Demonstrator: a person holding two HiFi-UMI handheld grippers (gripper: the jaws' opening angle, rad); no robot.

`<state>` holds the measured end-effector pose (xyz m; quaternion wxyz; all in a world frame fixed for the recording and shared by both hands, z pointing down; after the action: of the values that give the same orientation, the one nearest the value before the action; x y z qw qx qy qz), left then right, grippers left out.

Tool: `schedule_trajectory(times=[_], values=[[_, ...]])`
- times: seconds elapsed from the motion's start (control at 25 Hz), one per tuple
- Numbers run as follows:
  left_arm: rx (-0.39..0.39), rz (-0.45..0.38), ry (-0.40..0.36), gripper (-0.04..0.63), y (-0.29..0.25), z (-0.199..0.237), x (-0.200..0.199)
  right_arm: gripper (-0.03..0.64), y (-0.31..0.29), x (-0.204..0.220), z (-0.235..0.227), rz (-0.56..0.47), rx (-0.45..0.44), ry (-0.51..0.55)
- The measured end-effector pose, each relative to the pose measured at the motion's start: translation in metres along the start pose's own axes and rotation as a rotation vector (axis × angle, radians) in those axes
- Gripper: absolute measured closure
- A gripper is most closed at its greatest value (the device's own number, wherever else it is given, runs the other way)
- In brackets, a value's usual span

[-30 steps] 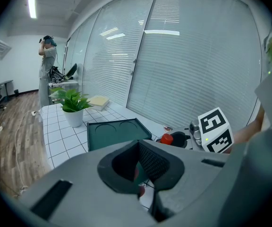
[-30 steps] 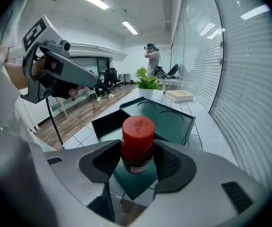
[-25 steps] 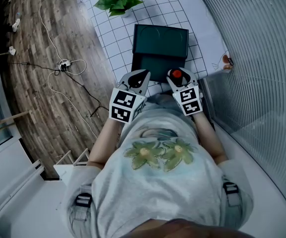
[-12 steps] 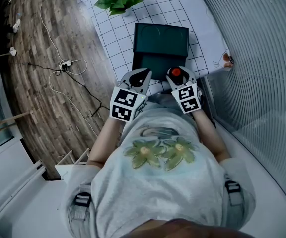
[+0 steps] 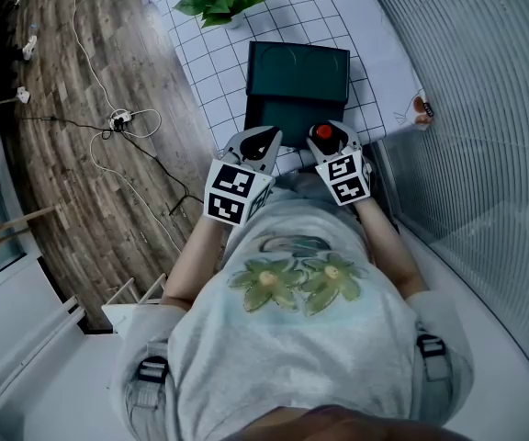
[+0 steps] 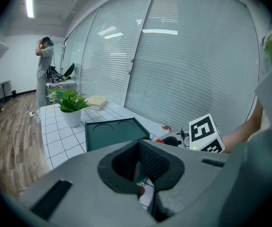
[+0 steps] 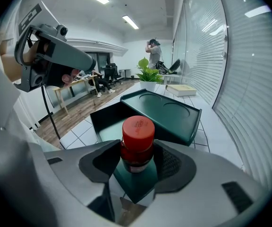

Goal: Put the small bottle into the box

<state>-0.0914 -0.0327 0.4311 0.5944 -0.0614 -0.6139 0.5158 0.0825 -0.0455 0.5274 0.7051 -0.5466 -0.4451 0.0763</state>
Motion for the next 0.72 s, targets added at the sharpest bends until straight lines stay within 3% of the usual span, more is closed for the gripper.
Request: schedule_trajectory(times=[0.72], values=[[0.012, -0.001, 0.005, 0.588, -0.004, 0.010, 0.001, 0.400, -0.013, 0.005, 0.000, 0.037, 0.033, -0.026]])
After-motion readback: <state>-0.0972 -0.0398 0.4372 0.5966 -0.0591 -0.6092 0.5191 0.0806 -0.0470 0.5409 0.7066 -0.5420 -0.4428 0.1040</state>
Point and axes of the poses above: the fingertips, and each gripper's own axes: y backward along the fingers, z to its left, x out of its underside, the point moved 9 cm from there along y, backward along the fingers, and after that the axes turned 10 degrees about z, right-handed, at the moved point
